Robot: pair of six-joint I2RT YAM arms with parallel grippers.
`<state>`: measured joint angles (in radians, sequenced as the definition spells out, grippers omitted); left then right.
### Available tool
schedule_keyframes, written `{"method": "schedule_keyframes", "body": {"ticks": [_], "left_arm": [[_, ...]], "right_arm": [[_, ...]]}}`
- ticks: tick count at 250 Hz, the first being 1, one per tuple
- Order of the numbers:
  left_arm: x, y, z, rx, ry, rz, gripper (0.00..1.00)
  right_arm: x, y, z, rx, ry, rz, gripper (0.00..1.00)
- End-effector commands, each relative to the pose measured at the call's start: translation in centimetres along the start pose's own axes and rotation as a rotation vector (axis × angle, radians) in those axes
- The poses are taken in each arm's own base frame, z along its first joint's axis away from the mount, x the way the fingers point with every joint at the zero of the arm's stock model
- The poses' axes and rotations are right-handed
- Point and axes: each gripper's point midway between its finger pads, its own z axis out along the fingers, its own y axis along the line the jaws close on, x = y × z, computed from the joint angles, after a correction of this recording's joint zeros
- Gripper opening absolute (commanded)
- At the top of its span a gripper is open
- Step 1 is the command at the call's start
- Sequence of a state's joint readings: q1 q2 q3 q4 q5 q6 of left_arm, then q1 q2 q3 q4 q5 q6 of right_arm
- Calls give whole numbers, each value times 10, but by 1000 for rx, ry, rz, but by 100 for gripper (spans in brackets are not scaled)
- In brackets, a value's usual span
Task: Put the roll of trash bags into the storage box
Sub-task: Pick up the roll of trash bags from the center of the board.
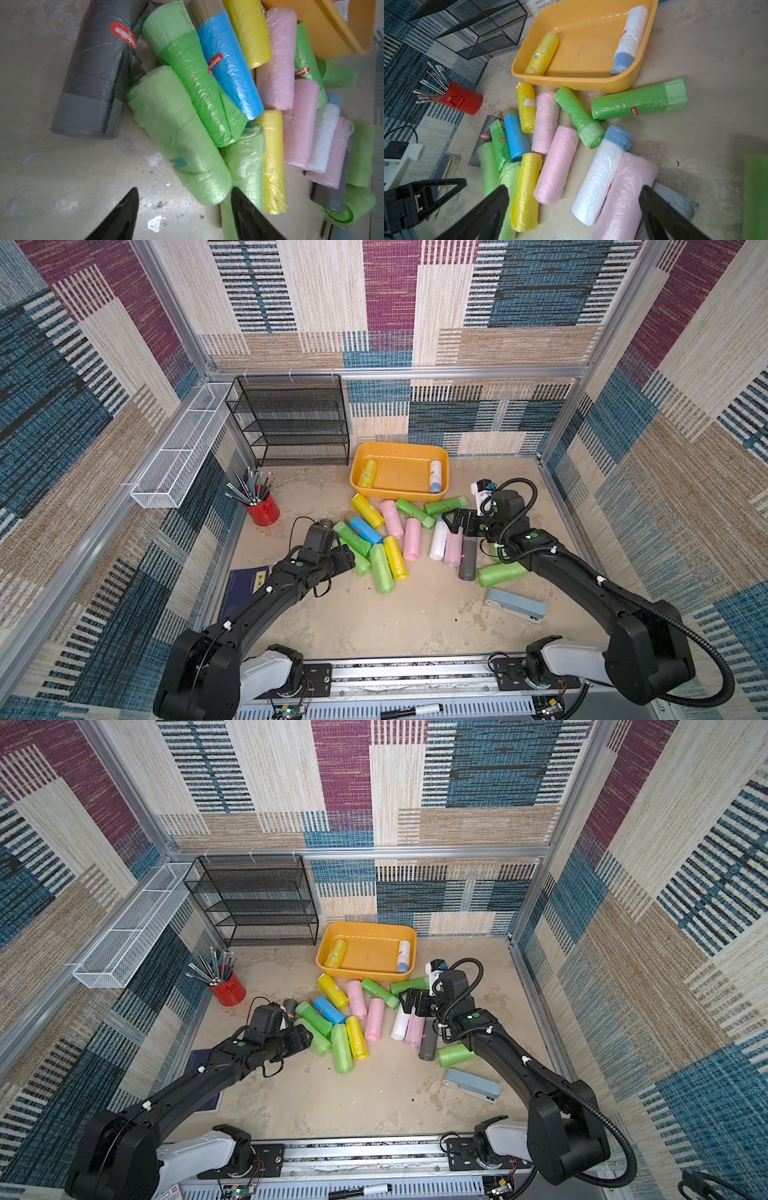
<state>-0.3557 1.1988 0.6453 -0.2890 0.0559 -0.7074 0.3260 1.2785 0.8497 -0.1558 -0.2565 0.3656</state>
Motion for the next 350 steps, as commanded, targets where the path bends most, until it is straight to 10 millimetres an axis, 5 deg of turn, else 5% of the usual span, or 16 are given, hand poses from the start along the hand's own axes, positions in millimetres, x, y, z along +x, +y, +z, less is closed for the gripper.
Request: {"method": "schedule_keyframes", "body": {"ticks": [1, 109, 185, 231, 350], "left_arm": [[-5, -8, 6, 28, -2, -15, 69], [-7, -10, 31, -16, 63, 34, 66], [4, 7, 51, -95, 121, 38, 63], [11, 12, 61, -108, 151, 46, 52], [29, 26, 55, -140, 195, 70, 42]], "right_arm": [[-2, 5, -1, -26, 1, -7, 99], [6, 4, -3, -28, 13, -21, 99], [10, 1, -7, -12, 12, -31, 99], [14, 0, -7, -15, 19, -28, 99], [16, 5, -8, -43, 32, 9, 99]]}}
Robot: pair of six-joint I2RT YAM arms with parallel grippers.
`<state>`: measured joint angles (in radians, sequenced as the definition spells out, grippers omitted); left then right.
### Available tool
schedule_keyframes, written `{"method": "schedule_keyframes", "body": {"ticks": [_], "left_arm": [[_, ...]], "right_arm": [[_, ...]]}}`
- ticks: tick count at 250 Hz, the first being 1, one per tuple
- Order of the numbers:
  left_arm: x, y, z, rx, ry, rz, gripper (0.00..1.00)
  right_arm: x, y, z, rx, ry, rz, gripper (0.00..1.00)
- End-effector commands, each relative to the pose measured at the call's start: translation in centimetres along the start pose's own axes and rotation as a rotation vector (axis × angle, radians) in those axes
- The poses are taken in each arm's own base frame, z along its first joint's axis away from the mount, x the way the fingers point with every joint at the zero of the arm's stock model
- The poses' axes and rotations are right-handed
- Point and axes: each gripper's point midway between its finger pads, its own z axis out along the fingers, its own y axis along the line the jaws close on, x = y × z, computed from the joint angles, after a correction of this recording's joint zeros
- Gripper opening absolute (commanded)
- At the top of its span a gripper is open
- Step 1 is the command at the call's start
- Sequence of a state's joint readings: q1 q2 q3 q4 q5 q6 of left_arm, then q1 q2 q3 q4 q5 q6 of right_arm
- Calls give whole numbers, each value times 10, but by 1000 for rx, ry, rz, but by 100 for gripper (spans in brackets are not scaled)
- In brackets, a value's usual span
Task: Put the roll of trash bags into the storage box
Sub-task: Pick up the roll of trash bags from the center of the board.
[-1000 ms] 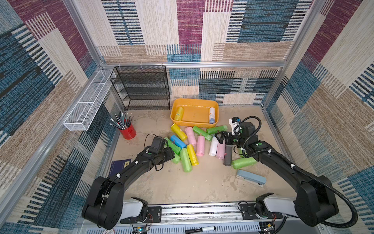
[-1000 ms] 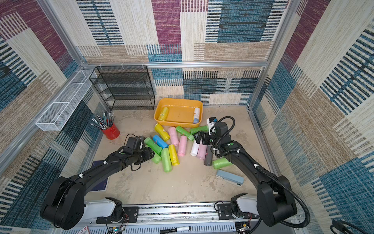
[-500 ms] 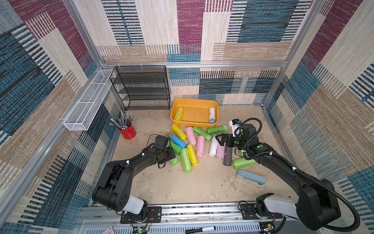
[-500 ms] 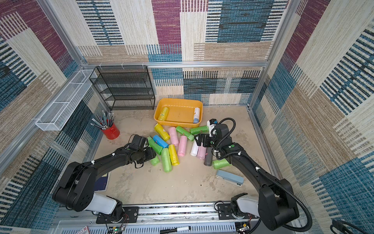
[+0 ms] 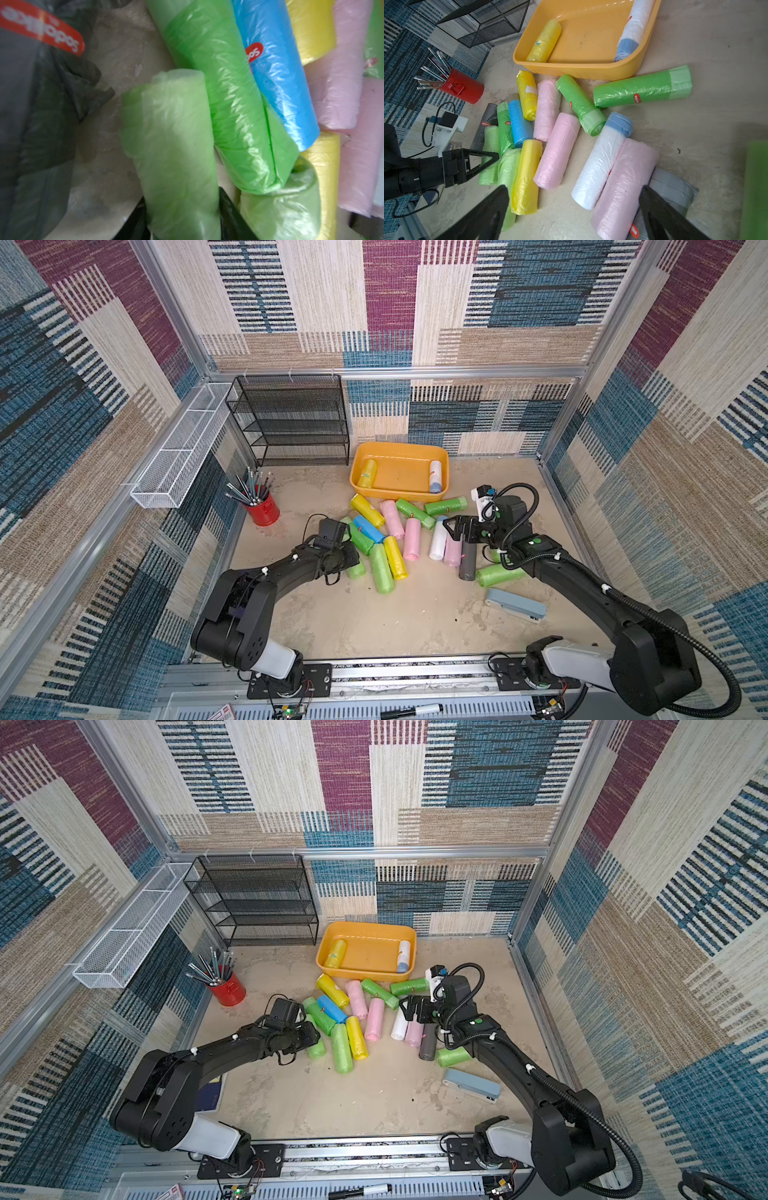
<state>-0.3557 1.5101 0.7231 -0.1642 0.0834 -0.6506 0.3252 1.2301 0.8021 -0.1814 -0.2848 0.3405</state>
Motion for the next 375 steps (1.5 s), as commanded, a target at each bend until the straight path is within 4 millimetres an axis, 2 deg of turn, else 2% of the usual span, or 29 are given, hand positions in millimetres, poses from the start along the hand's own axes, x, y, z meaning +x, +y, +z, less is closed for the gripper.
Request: {"method": "schedule_keyframes", "body": {"ticks": [1, 56, 118, 204, 294, 375], "left_arm": [[26, 23, -2, -91, 95, 19, 42], [24, 19, -18, -62, 61, 42, 46], [22, 16, -29, -52, 51, 52, 37], [21, 9, -40, -13, 35, 51, 34], [9, -14, -56, 49, 9, 69, 32], [-9, -50, -63, 105, -17, 116, 31]], "right_arm": [[-1, 5, 0, -26, -1, 28, 99], [10, -2, 3, -5, 23, 60, 99], [11, -5, 12, 2, 45, 79, 99], [12, 9, 16, -82, 60, 115, 99], [17, 20, 13, -166, 57, 153, 99], [27, 36, 10, -295, 62, 236, 99]]}}
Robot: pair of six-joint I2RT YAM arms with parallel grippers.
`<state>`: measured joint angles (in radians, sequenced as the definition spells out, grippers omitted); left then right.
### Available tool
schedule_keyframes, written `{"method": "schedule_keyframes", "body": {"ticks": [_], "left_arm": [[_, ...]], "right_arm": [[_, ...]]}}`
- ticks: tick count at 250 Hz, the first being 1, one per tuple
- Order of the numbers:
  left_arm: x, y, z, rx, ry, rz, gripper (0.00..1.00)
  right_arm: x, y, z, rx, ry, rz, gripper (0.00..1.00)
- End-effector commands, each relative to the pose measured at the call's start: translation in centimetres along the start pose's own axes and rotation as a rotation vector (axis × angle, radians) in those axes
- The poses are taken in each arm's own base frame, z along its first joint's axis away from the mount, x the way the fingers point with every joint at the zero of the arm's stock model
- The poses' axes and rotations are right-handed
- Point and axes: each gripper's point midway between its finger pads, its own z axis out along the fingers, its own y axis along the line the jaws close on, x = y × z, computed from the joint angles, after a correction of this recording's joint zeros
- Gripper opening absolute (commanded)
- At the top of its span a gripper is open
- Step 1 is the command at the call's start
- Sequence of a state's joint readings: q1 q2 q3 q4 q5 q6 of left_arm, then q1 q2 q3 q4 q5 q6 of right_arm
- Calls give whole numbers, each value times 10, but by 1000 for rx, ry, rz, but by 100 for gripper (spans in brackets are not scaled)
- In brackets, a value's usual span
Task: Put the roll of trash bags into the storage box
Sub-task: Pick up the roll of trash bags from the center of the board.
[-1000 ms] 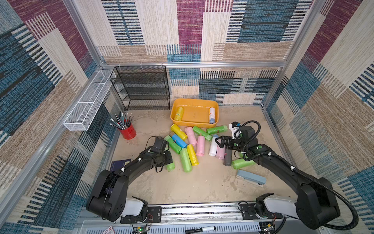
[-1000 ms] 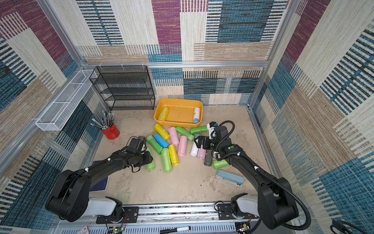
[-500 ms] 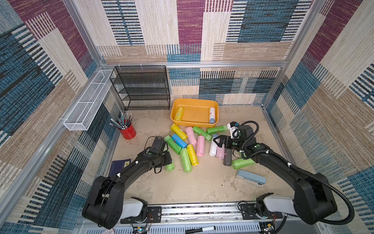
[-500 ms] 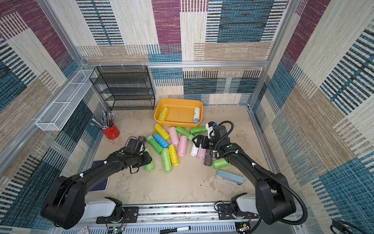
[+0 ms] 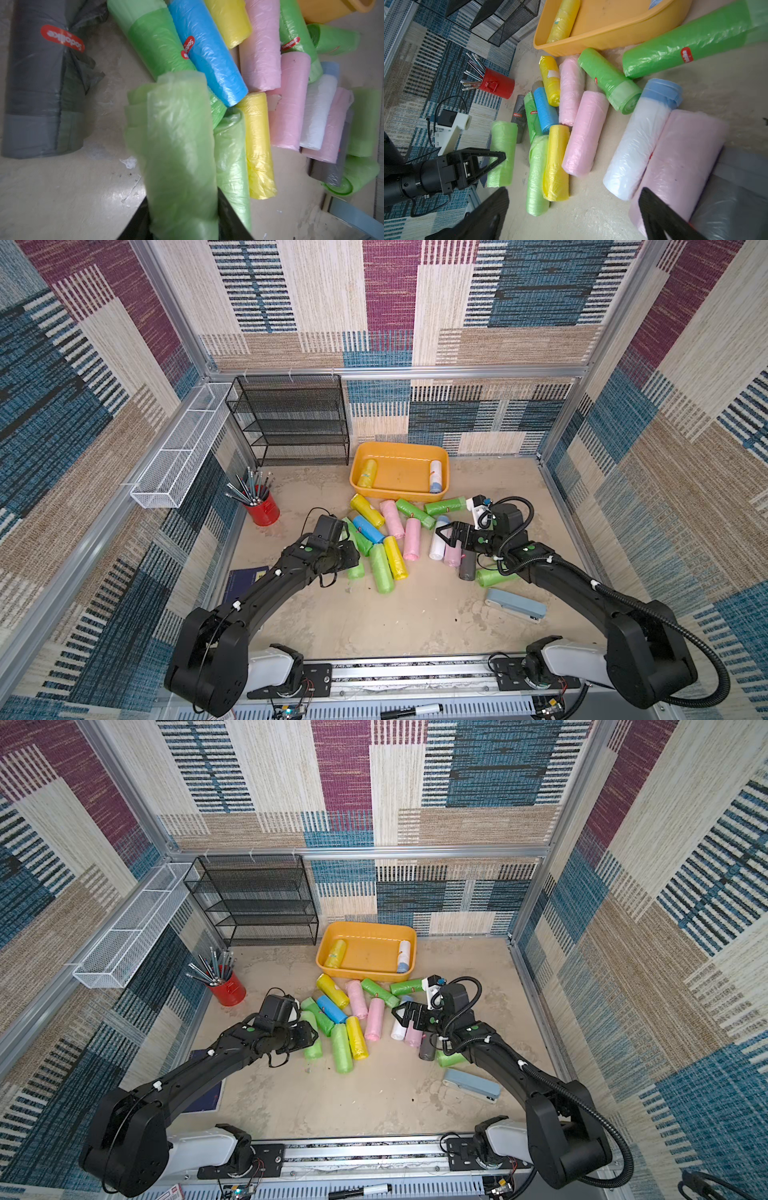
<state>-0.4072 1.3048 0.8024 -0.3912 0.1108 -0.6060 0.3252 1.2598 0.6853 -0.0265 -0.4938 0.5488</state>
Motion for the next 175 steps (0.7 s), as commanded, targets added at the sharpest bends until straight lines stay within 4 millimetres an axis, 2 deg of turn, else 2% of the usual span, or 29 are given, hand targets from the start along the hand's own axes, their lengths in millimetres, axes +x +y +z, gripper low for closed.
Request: {"method": "schedule_keyframes", "body": {"ticks": [1, 31, 82, 175], "left_arm": [[-11, -15, -1, 30, -8, 24, 31], [-22, -31, 2, 49, -21, 51, 30], [-52, -56, 9, 73, -18, 58, 28], [-144, -103, 10, 29, -136, 187, 31]], "right_arm": [[-5, 19, 0, -111, -20, 27, 99], [-3, 23, 3, -151, -14, 46, 99], [-15, 28, 7, -162, -30, 44, 99], [-41, 24, 24, -111, -58, 7, 99]]}}
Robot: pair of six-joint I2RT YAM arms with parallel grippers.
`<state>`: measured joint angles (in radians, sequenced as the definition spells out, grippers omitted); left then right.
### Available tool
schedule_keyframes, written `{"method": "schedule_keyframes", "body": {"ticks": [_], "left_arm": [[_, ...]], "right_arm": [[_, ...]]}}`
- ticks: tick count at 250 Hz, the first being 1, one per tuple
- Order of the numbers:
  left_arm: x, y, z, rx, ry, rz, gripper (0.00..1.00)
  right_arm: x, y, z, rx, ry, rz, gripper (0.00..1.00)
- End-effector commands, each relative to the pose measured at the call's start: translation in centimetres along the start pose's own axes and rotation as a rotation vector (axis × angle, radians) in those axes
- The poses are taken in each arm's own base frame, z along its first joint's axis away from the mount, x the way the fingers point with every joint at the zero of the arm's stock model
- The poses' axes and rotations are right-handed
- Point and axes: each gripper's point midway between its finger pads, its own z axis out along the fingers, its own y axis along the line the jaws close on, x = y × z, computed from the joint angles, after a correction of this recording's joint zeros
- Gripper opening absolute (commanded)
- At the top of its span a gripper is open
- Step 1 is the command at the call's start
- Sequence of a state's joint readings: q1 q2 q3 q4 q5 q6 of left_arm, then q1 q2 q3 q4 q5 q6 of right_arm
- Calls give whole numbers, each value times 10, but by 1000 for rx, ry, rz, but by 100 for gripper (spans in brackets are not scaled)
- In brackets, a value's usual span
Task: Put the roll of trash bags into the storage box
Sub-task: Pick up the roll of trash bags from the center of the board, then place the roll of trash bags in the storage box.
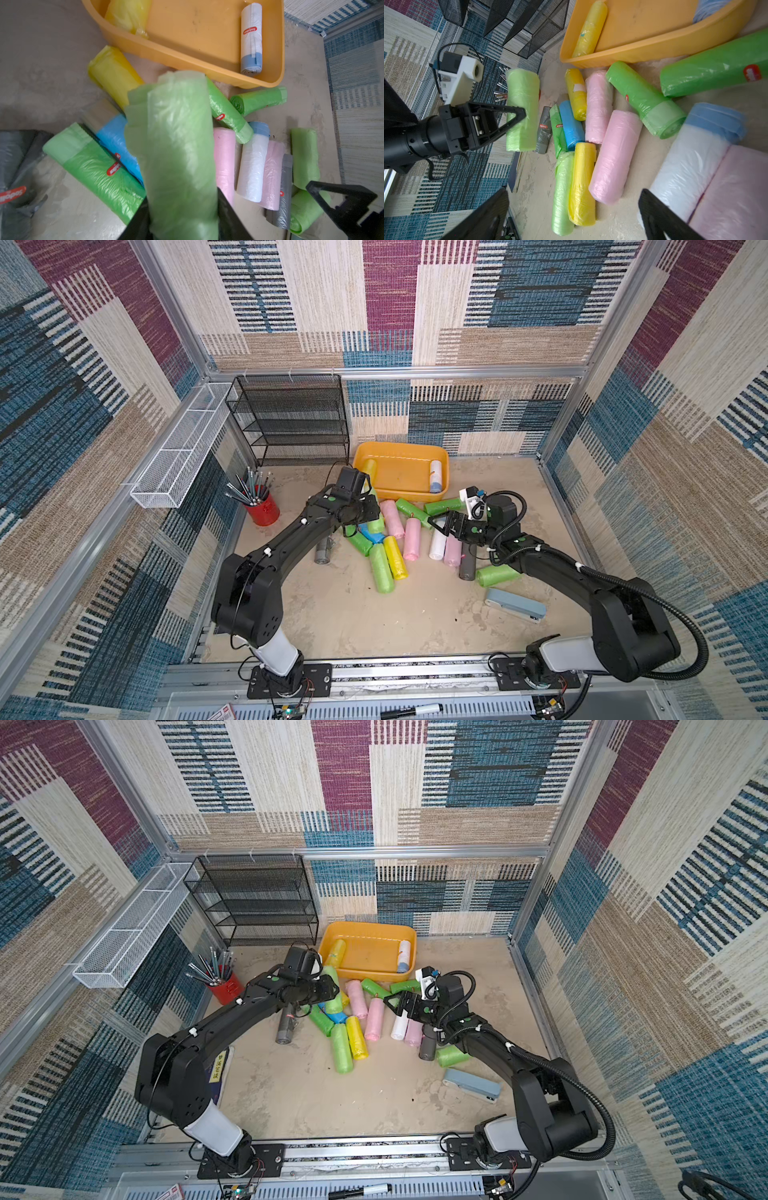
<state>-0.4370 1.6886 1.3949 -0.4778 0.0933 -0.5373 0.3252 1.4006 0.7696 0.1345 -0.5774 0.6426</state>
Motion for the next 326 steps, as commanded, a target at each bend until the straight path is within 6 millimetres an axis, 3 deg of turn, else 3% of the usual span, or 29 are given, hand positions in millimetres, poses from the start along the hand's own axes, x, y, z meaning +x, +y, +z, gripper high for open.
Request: {"method": "schedule_keyframes", "body": {"ticks": [1, 34, 69, 117, 180, 241, 326], "left_arm": [[-27, -6, 2, -33, -34, 87, 31], [-66, -16, 12, -59, -98, 118, 31], [-97, -32, 35, -37, -117, 213, 34], [-130, -28, 69, -107, -154, 310, 34], [-170, -19, 93, -218, -247, 475, 34], [-173, -9, 120, -257, -253, 538, 39], [-159, 7, 155, -298, -215, 585, 40]], "right_arm": [[-12, 2, 2, 9, -34, -36, 99], [-18, 3, -2, 33, -56, -70, 99], [-21, -4, -8, 94, -74, -104, 99], [-12, -8, -21, 115, -103, -98, 99], [6, -18, -23, 95, -105, -38, 99], [13, -23, -20, 71, -113, 18, 99], [18, -31, -17, 87, -101, 37, 99]]}}
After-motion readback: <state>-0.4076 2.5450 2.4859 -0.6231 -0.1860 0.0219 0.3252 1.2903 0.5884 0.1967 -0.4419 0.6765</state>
